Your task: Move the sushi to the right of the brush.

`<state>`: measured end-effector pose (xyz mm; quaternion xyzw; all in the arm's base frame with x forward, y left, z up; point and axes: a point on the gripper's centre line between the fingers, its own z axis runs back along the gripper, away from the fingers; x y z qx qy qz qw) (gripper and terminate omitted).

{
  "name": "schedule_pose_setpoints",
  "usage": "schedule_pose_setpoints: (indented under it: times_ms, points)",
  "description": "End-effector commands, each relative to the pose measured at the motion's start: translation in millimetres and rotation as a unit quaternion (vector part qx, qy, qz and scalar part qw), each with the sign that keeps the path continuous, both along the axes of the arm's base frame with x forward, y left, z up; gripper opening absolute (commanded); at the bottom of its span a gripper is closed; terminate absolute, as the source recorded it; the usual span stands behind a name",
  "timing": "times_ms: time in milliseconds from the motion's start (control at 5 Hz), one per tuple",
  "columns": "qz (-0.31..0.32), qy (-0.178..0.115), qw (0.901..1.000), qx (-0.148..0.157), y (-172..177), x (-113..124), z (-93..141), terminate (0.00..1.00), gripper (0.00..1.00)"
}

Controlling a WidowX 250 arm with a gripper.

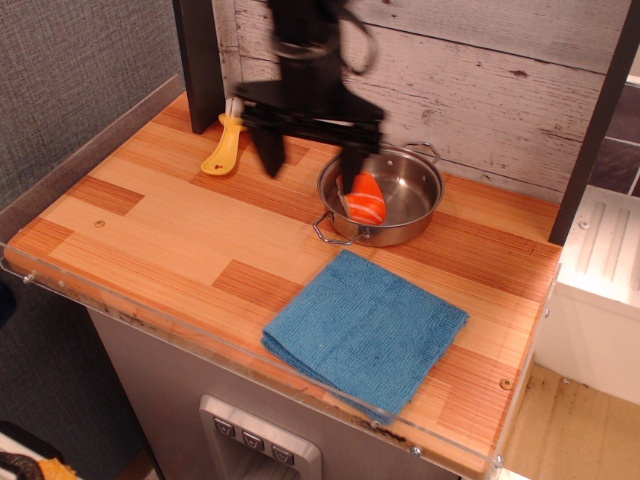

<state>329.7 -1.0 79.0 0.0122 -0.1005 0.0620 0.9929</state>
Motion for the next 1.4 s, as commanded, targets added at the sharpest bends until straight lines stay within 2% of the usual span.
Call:
schedule_pose_setpoints:
  times_ms: [0,200,400,600,800,1000,1200]
  points:
    - [0.023,-0.045,0.9984,0.024,-15.1,61.0,-7.4,0.0,1.0]
    - [0.026,-0.038,0.9987,0.022,-13.2,65.4,-19.4,0.0,1.0]
    - [0.021,-0.024,0.9993,0.017,-11.3,59.9,-23.7,0.0,1.0]
    - [0.02,-0.025,0.9994,0.013,-11.5,53.1,-15.7,0.0,1.0]
    - [0.017,-0.012,0.9998,0.006,-9.4,48.2,-21.3,0.0,1.0]
    - [0.021,-0.019,0.9996,0.002,-9.1,46.3,-12.3,0.0,1.0]
    - [0.018,-0.008,0.9998,0.003,-7.4,44.0,-22.0,0.0,1.0]
